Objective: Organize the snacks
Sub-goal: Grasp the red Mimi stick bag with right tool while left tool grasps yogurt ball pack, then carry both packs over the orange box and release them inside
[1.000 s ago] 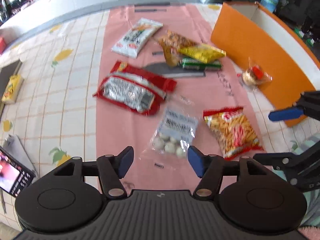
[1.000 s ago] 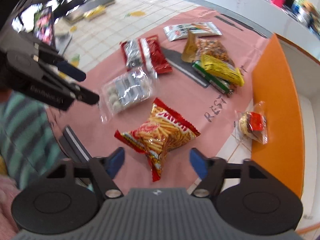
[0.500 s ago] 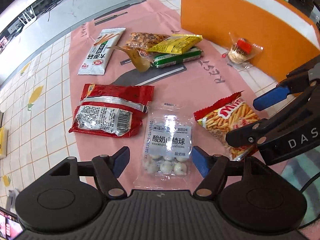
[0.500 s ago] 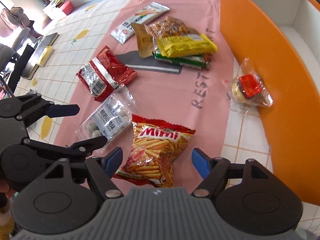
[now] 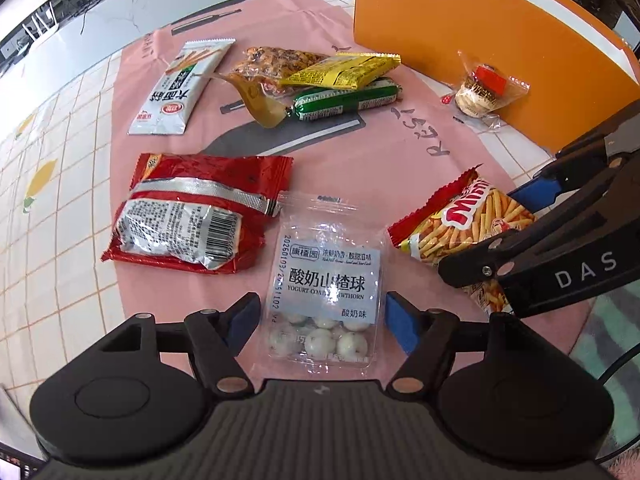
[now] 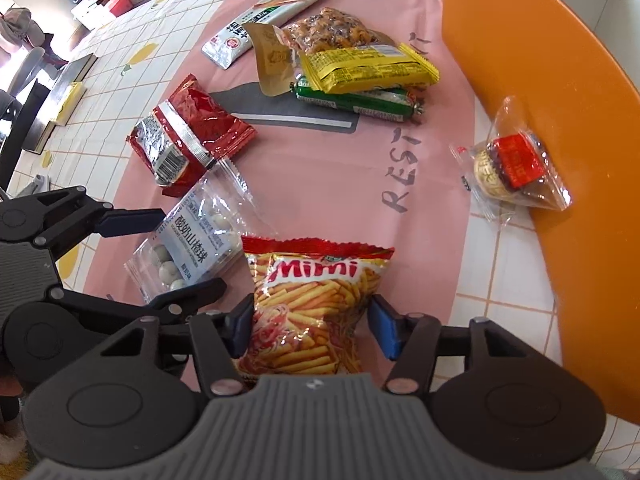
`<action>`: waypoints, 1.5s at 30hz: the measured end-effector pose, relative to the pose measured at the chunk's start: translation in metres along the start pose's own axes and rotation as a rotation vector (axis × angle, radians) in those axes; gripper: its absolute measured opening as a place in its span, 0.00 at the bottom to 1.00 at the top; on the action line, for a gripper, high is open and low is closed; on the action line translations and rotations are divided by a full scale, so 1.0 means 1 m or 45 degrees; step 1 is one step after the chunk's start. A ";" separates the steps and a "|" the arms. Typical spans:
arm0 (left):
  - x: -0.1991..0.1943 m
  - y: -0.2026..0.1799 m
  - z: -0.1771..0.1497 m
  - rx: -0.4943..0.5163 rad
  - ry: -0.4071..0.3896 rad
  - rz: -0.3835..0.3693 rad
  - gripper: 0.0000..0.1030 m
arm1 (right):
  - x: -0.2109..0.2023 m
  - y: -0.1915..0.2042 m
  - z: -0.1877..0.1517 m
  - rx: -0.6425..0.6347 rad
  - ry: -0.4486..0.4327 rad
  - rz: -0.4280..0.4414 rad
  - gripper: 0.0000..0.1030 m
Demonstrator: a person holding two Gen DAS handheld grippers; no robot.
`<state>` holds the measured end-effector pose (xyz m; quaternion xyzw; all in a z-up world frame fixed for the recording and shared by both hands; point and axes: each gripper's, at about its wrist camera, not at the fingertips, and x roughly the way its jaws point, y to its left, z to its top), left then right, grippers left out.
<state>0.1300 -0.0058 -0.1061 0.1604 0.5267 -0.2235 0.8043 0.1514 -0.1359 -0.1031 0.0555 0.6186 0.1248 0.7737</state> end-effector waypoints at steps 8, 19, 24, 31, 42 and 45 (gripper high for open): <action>-0.001 -0.001 0.001 -0.064 -0.004 0.009 0.68 | 0.001 0.003 0.001 -0.031 -0.003 -0.034 0.44; -0.010 0.003 -0.002 -0.166 0.033 0.043 0.63 | -0.007 0.012 0.004 -0.133 0.017 -0.080 0.38; -0.023 0.004 -0.001 -0.214 0.032 0.013 0.62 | -0.023 0.014 0.006 -0.217 0.031 -0.089 0.38; -0.051 -0.007 0.006 -0.176 0.021 0.034 0.63 | -0.047 0.019 0.002 -0.426 0.070 -0.114 0.38; -0.076 -0.040 0.007 -0.049 0.062 0.030 0.63 | -0.076 0.016 -0.024 -0.642 0.085 -0.124 0.38; -0.083 -0.049 0.009 -0.042 0.040 0.020 0.63 | -0.086 0.013 -0.033 -0.658 0.052 -0.107 0.38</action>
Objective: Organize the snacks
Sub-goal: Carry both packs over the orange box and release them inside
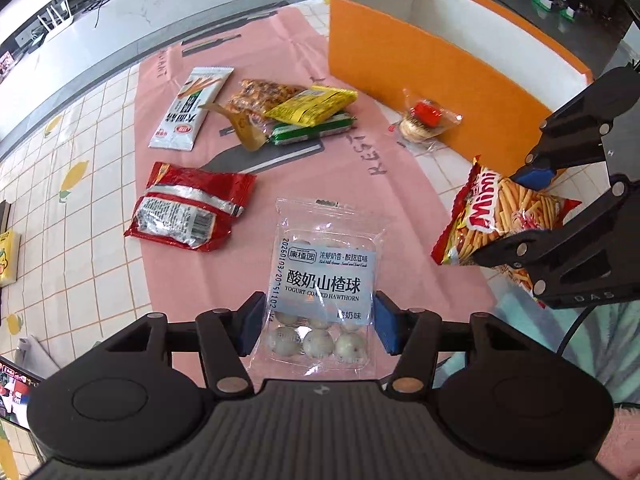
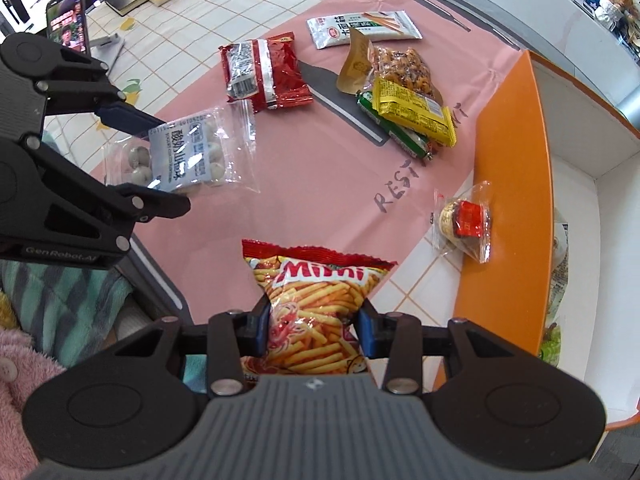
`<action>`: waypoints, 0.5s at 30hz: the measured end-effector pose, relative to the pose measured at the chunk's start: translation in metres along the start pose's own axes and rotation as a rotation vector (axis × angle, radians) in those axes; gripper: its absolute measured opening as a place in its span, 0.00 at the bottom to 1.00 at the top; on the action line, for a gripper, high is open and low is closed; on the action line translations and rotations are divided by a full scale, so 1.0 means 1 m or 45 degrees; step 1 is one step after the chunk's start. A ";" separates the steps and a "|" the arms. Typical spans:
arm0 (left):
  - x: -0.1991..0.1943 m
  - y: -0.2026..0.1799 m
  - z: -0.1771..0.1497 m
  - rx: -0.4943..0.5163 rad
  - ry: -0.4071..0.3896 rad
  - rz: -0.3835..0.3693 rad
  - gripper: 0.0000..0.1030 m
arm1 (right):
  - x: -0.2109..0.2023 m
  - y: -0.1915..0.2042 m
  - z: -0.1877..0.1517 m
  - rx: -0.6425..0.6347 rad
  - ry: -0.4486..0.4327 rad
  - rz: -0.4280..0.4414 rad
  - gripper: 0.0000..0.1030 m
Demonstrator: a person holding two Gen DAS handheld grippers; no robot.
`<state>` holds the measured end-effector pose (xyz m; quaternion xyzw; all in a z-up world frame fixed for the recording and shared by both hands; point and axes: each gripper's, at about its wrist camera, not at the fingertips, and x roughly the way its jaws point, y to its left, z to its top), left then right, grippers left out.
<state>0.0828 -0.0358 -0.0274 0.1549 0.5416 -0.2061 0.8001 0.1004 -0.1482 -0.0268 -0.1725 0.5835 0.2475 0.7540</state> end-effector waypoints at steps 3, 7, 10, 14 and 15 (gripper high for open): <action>-0.009 -0.010 0.008 0.035 -0.015 0.007 0.63 | -0.015 -0.001 -0.008 -0.040 -0.043 0.001 0.38; -0.026 -0.028 0.028 0.131 -0.039 0.007 0.63 | -0.041 -0.008 -0.013 -0.115 -0.073 -0.003 0.38; -0.038 -0.045 0.047 0.205 -0.075 0.013 0.63 | -0.061 -0.023 -0.017 -0.137 -0.088 -0.025 0.38; -0.049 -0.070 0.076 0.318 -0.127 0.032 0.63 | -0.085 -0.051 -0.023 -0.135 -0.104 -0.107 0.38; -0.050 -0.076 0.084 0.340 -0.138 0.033 0.63 | -0.089 -0.060 -0.024 -0.123 -0.106 -0.125 0.38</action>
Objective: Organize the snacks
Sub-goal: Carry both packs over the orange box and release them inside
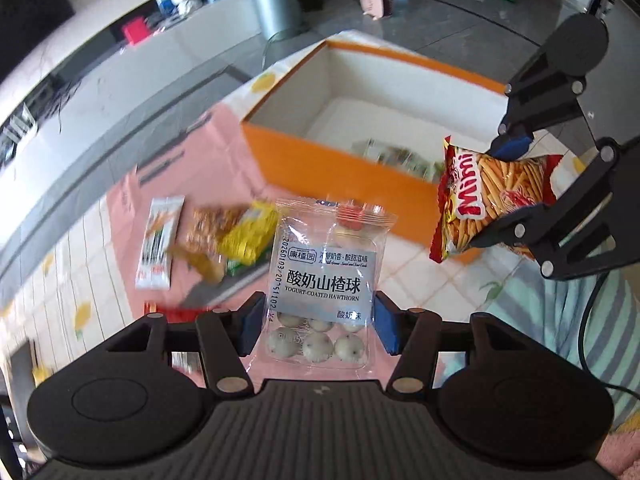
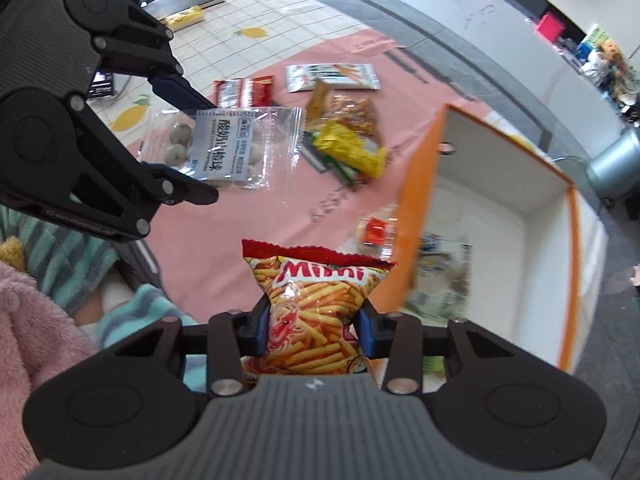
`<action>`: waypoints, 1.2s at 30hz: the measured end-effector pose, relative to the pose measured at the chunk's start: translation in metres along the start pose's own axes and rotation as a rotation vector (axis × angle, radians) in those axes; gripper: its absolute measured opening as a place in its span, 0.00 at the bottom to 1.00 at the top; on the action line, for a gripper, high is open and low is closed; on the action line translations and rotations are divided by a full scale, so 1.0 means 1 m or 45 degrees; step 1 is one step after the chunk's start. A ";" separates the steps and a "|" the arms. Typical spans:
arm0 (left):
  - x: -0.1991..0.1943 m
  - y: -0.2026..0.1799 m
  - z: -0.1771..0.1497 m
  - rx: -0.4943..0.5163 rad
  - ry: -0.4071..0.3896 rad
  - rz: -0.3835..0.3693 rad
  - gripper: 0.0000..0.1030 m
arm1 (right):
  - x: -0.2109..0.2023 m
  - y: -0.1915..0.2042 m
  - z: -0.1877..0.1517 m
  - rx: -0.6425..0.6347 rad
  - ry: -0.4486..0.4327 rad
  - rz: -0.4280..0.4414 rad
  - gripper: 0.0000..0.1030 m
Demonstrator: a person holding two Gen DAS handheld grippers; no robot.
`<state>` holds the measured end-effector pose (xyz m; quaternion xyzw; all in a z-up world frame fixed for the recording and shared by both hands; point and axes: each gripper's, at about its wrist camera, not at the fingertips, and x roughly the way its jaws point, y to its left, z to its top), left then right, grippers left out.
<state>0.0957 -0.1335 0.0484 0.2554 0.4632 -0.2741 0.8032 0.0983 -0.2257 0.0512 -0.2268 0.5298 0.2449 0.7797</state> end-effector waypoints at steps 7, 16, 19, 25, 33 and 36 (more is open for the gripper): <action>0.014 -0.025 0.061 0.131 -0.029 -0.031 0.63 | -0.005 -0.057 -0.014 0.064 0.024 -0.072 0.38; 0.082 -0.039 0.119 0.272 0.021 -0.033 0.63 | 0.049 -0.109 -0.031 0.068 0.124 -0.111 0.38; 0.109 -0.041 0.133 0.333 0.064 0.003 0.63 | 0.065 -0.122 -0.031 0.062 0.153 -0.110 0.38; 0.157 -0.035 0.149 0.328 0.158 0.023 0.63 | 0.101 -0.143 -0.027 0.050 0.198 -0.097 0.38; 0.197 -0.019 0.151 0.312 0.280 0.038 0.63 | 0.139 -0.163 -0.025 0.036 0.280 -0.087 0.38; 0.204 -0.019 0.149 0.310 0.306 0.050 0.63 | 0.149 -0.163 -0.026 0.006 0.316 -0.092 0.38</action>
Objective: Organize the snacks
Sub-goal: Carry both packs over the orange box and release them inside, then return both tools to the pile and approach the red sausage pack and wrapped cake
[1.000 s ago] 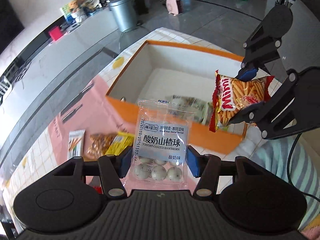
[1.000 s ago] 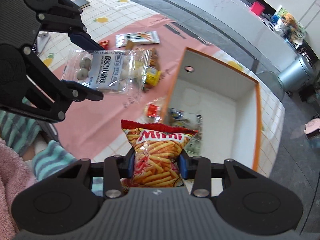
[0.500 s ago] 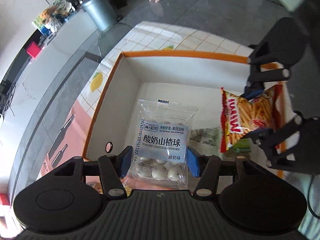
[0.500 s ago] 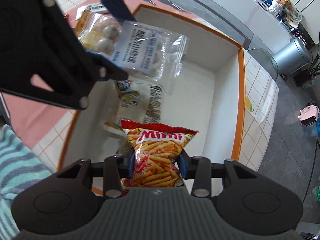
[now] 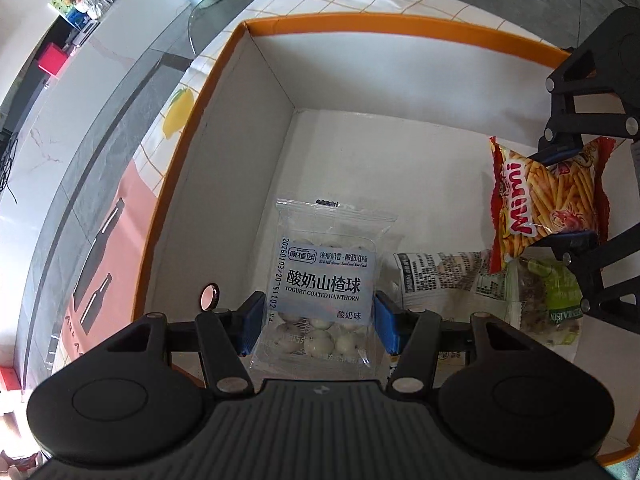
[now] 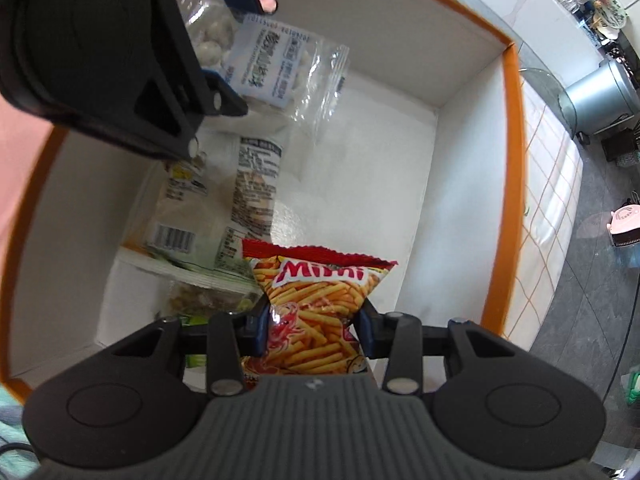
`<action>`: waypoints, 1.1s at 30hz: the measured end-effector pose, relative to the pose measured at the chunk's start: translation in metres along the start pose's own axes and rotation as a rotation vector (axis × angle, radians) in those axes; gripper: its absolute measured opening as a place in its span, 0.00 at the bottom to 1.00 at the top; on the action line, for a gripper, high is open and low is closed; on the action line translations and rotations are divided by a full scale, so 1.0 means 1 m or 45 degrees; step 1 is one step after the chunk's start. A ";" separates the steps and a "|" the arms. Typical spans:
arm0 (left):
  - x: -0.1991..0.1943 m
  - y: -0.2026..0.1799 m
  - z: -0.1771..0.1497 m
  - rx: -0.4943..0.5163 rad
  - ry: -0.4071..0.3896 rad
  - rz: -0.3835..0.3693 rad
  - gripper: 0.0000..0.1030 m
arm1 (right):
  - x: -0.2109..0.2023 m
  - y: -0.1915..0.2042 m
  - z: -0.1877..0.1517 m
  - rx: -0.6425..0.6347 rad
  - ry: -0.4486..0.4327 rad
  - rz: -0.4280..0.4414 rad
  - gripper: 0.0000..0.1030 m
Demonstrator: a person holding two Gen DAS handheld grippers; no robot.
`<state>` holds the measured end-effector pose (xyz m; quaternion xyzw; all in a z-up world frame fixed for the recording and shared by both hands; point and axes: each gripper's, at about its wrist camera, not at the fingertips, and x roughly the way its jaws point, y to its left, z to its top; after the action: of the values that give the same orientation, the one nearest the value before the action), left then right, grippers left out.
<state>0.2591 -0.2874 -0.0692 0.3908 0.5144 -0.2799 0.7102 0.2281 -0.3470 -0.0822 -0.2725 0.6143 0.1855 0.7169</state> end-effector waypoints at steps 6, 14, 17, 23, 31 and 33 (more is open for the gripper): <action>0.011 -0.003 0.004 0.001 0.033 0.047 0.64 | 0.010 0.003 -0.001 -0.006 0.018 0.015 0.38; 0.010 -0.008 0.008 0.002 0.026 0.044 0.71 | 0.013 -0.010 0.004 0.018 0.041 0.015 0.41; 0.005 -0.006 0.005 -0.026 0.013 0.017 0.73 | 0.013 -0.009 0.007 0.032 0.040 -0.004 0.48; -0.019 -0.002 -0.005 -0.074 -0.062 -0.007 0.75 | -0.001 -0.010 0.009 0.074 0.017 -0.024 0.58; -0.062 0.000 -0.033 -0.115 -0.132 -0.005 0.75 | -0.033 -0.002 0.020 0.162 -0.030 0.019 0.60; -0.072 0.005 -0.044 -0.135 -0.156 -0.004 0.75 | -0.042 0.004 0.020 0.175 -0.054 0.034 0.60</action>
<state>0.2176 -0.2482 -0.0065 0.3340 0.4846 -0.2767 0.7597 0.2338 -0.3288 -0.0399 -0.2107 0.6138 0.1582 0.7442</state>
